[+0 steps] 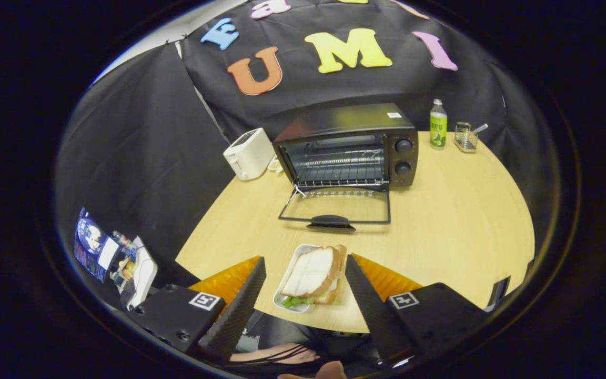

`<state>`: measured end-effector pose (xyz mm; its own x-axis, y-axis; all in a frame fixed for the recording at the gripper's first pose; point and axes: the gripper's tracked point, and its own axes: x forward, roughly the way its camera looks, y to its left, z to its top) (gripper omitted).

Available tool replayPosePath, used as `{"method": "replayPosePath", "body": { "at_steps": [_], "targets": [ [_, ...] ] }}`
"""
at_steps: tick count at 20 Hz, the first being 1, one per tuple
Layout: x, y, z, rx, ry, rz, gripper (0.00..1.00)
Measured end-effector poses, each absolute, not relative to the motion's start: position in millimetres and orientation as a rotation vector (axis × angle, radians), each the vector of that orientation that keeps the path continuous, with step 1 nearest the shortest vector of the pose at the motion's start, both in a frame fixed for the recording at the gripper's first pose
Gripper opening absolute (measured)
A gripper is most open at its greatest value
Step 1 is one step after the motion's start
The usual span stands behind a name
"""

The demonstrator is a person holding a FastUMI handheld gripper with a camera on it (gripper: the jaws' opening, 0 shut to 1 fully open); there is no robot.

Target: Open the toaster oven, put the food inside, and close the toaster oven door.

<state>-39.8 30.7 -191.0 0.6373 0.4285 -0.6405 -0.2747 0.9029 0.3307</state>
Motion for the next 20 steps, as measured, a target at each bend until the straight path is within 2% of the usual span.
{"method": "replayPosePath", "body": {
  "at_steps": [11,20],
  "targets": [
    [-25.9,19.3,-240.7,0.331,0.909,0.424,1.0],
    [-15.1,44.8,-270.7,0.619,1.112,0.556,1.0]
  ]
}}
